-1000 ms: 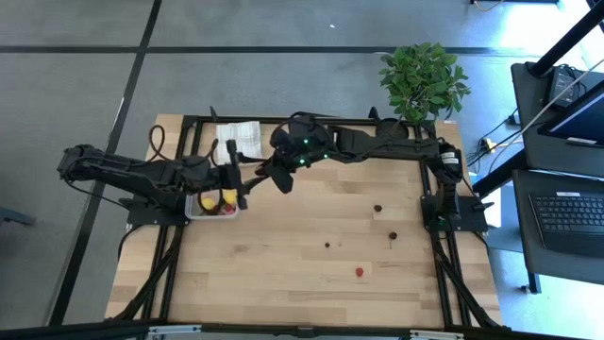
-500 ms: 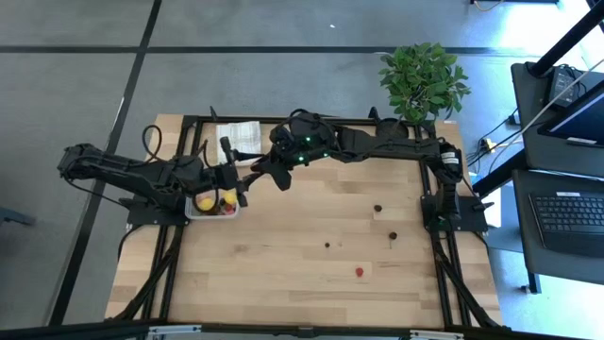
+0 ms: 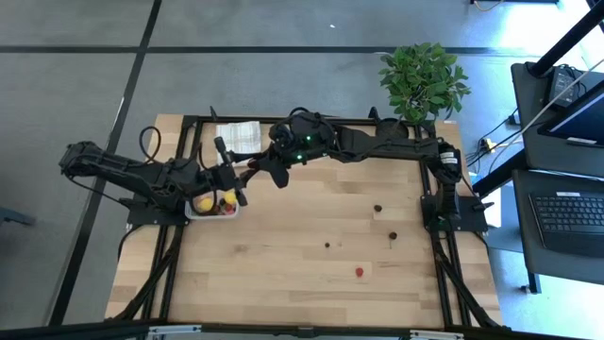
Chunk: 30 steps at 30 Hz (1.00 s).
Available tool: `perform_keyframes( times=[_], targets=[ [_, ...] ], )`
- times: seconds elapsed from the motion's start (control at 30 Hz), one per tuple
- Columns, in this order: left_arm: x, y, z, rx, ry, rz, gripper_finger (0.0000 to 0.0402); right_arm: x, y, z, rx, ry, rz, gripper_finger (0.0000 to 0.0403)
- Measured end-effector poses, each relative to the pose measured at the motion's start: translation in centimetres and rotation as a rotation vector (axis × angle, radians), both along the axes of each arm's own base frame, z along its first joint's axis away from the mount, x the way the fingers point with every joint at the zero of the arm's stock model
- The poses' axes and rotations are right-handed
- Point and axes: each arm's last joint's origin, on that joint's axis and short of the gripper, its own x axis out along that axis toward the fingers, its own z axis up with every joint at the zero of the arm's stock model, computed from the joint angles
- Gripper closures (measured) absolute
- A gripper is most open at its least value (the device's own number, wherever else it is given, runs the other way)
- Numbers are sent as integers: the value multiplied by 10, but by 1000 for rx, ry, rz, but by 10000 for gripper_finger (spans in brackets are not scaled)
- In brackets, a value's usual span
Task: Pick and placing Produce into tupperware
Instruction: Put the pink peach into the transparent bin
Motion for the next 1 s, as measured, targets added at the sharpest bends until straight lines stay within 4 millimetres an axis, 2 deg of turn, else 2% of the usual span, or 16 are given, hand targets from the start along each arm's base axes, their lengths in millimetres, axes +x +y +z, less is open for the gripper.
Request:
perform_keyframes(
  times=[0.8, 1.0],
  targets=[
    [0, -2, 1, -4, -12, 16, 285, 0, 0, 0, 0, -7, 9, 341],
    [0, -1, 1, -7, -14, 20, 287, 0, 0, 1, -3, -16, 14, 313]
  ],
)
